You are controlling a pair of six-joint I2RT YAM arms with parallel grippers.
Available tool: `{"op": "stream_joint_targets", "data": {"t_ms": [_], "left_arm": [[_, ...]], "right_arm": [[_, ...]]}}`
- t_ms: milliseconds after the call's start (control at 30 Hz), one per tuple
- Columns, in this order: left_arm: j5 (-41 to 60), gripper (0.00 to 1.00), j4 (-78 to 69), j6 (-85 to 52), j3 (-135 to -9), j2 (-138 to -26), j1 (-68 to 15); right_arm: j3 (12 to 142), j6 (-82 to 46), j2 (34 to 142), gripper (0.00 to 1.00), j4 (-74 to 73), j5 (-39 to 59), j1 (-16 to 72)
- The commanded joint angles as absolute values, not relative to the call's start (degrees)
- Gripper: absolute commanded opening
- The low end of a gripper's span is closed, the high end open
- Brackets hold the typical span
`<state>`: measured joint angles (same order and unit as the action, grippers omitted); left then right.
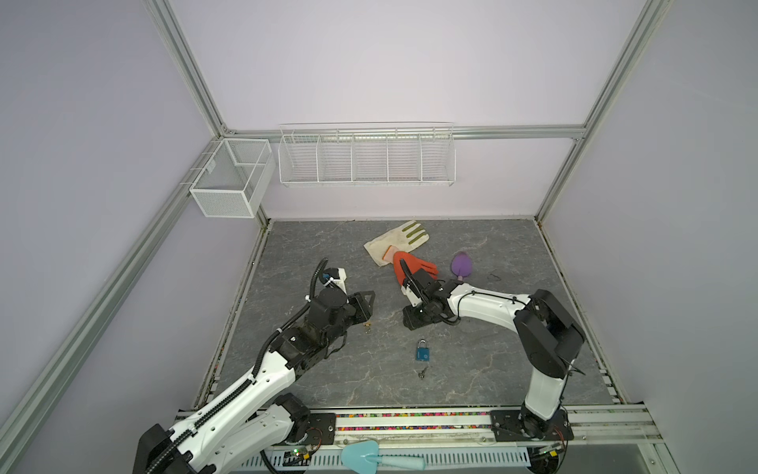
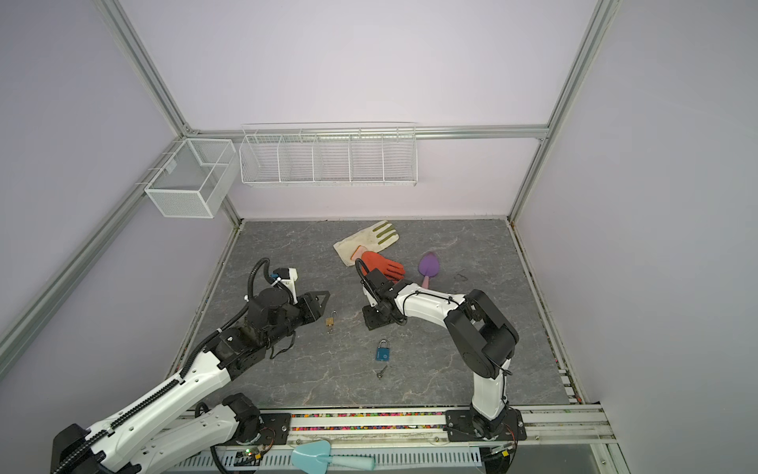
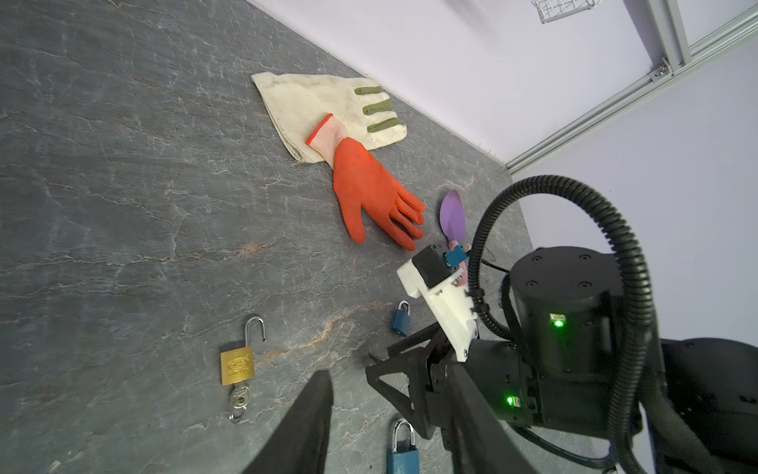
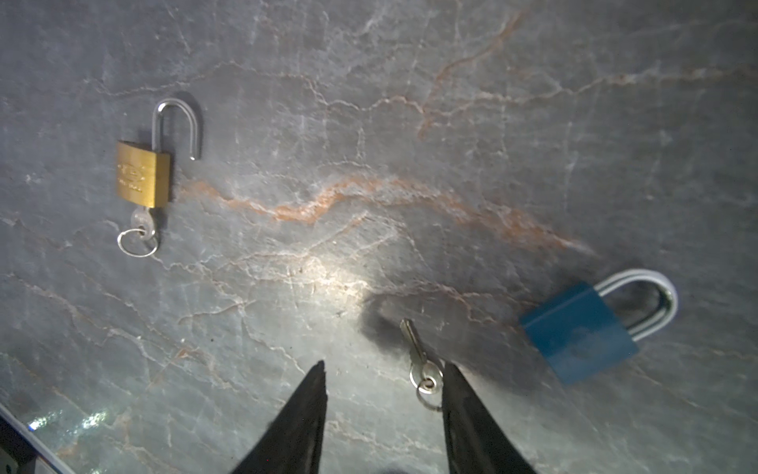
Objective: Unlock with the key
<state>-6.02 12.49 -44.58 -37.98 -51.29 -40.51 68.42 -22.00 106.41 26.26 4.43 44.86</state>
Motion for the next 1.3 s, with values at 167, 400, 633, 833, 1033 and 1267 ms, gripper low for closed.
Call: {"op": "stream_joint_targets", "data": {"t_ms": [167,400,633,833,1033,1267], "left_arm": [[-7.6,0.45,12.9,-45.2,-36.7,-50.9,-40.1],[-7.6,0.46,12.9,-45.2,-36.6,-51.0,-40.2],[-7.7,0.45,12.9,-45.2,-36.4,-50.8,-40.2],[-7.6,0.46,13.1,-45.2,-36.4,-50.6,-40.2],[-8.0,0.46,13.3,-45.2,-36.3,-50.3,-40.2],[-7.7,0.45,12.9,-45.4,-36.4,-50.6,-40.2]], "right_arm": [[67.5,-20.3,105.4,0.48,27.7,4.8,45.0],[67.0,-20.4,104.6,0.48,28.8,3.6,46.0],[67.3,-20.1,104.2,0.48,30.4,-1.1,47.4],[68.8,-18.0,105.5,0.47,32.4,-5.9,48.3],[69.7,-15.5,106.3,0.47,33.3,-8.0,48.9],[69.6,-12.8,106.3,0.44,33.8,-7.8,49.1]]}}
